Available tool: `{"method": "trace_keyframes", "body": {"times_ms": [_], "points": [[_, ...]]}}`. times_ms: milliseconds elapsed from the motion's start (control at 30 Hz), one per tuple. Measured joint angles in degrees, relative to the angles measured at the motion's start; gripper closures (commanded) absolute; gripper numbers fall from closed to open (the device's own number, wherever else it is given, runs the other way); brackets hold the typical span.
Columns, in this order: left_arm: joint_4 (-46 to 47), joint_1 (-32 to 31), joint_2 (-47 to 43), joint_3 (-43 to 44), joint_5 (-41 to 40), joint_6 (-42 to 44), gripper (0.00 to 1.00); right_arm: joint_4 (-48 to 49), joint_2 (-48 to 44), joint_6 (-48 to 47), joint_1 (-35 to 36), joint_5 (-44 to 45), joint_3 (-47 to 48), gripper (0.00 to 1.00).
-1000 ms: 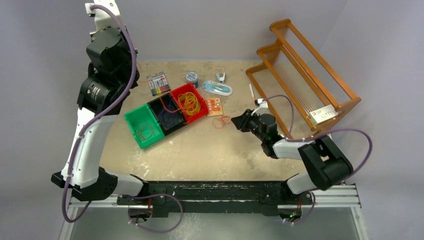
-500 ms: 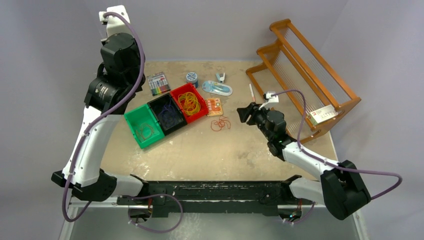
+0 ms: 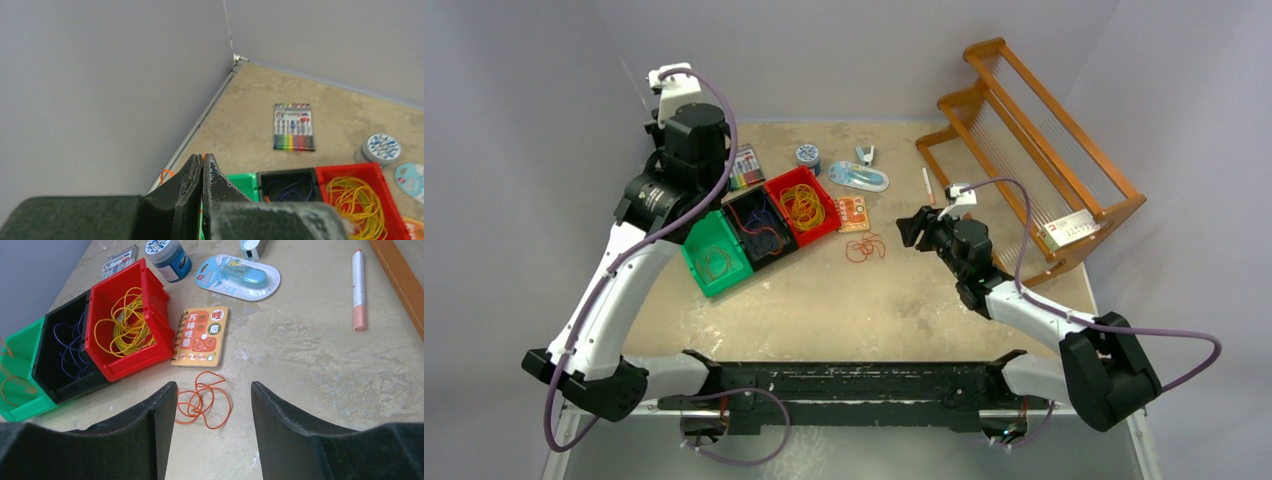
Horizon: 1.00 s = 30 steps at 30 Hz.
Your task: Untangle the cables
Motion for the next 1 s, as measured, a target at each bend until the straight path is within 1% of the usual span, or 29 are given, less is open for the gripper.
{"method": "trace_keyframes", "body": {"times_ms": [167, 333, 533, 667, 1000], "points": [[-2.4, 0.0, -1.7, -4.8, -0.6, -3.0, 1.0, 0.0, 0.8, -0.2, 0.0, -0.1, 0.6, 0.41], [-2.5, 0.0, -2.3, -5.1, -0.6, -4.2, 1.0, 0.1, 2.8, -0.2, 0.0, -1.3, 1.6, 0.41], [-2.1, 0.0, -2.3, -4.7, -0.6, -3.9, 1.0, 0.1, 3.2, -0.2, 0.0, -1.5, 1.9, 0.41], [-1.7, 0.0, -1.0, -1.0, -0.3, -2.7, 1.0, 0.1, 3.2, -0.2, 0.0, -1.5, 1.9, 0.41], [1.2, 0.0, 3.1, 12.7, 4.1, 0.3, 1.0, 0.5, 3.2, -0.2, 0.0, -1.5, 1.9, 0.41]]}}
